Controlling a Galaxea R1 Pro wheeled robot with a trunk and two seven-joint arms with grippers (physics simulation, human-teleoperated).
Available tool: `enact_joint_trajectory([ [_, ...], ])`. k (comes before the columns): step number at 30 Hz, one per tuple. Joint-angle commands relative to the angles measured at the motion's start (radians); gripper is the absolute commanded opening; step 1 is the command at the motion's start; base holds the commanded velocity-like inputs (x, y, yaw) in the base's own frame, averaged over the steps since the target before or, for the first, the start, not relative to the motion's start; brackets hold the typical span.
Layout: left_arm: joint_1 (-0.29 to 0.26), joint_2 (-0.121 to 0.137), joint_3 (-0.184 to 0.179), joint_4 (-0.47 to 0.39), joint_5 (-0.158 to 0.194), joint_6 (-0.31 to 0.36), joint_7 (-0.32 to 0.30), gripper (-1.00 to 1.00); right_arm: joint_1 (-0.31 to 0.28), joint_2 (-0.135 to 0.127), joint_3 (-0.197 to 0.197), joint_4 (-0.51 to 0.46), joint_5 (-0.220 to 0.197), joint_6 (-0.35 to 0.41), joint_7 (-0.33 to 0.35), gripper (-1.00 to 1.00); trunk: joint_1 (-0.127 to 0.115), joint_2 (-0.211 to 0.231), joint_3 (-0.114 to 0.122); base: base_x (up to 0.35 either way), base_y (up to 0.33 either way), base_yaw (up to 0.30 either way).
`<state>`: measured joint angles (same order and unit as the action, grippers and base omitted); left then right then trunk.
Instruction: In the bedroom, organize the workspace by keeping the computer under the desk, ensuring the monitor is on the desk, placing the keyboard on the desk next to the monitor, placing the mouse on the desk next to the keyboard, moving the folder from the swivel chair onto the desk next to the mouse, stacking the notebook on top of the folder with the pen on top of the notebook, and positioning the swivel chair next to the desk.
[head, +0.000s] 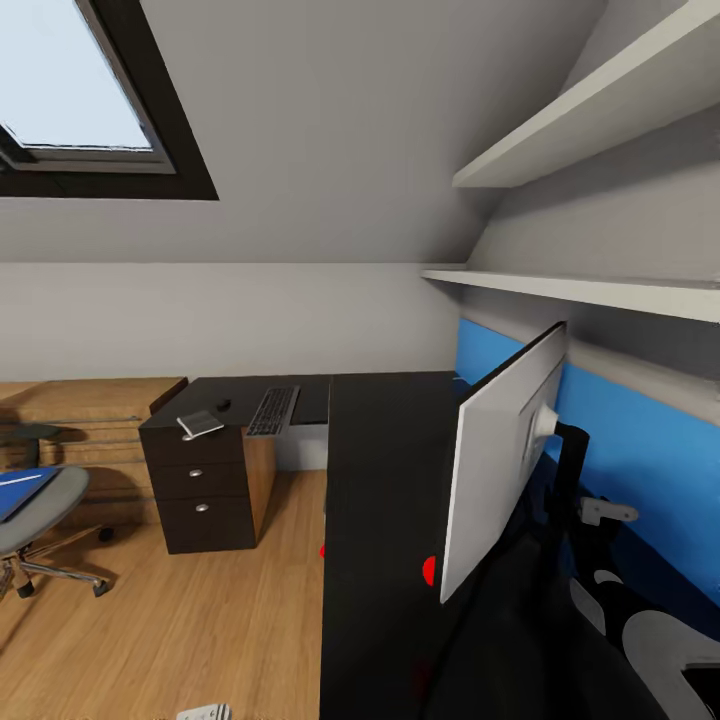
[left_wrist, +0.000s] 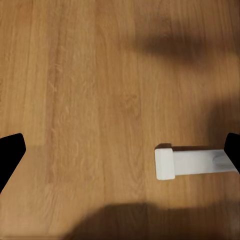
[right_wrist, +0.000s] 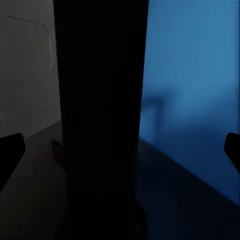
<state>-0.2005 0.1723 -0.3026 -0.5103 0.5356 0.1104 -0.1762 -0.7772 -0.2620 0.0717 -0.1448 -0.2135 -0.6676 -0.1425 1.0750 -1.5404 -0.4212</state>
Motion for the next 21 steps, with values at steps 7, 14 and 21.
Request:
enact_joint_trajectory([
  [7,0.000,0.001,-0.004,-0.002,0.009,0.005,0.000,1.00,-0.001,0.000,0.008,0.001,-0.007,-0.003,-0.003,1.00,0.000,-0.001,-0.001,-0.024,0.000,0.000],
  [14,0.000,0.001,-0.004,-0.001,0.009,0.005,0.000,1.00,-0.001,0.000,0.008,0.001,-0.007,-0.003,-0.003,1.00,0.000,-0.001,-0.001,-0.138,0.000,0.000],
  [21,0.000,0.000,-0.006,-0.001,0.009,0.005,0.000,1.00,-0.001,0.000,0.008,0.001,-0.007,-0.003,-0.003,1.00,0.000,-0.001,-0.001,-0.305,0.000,0.000],
])
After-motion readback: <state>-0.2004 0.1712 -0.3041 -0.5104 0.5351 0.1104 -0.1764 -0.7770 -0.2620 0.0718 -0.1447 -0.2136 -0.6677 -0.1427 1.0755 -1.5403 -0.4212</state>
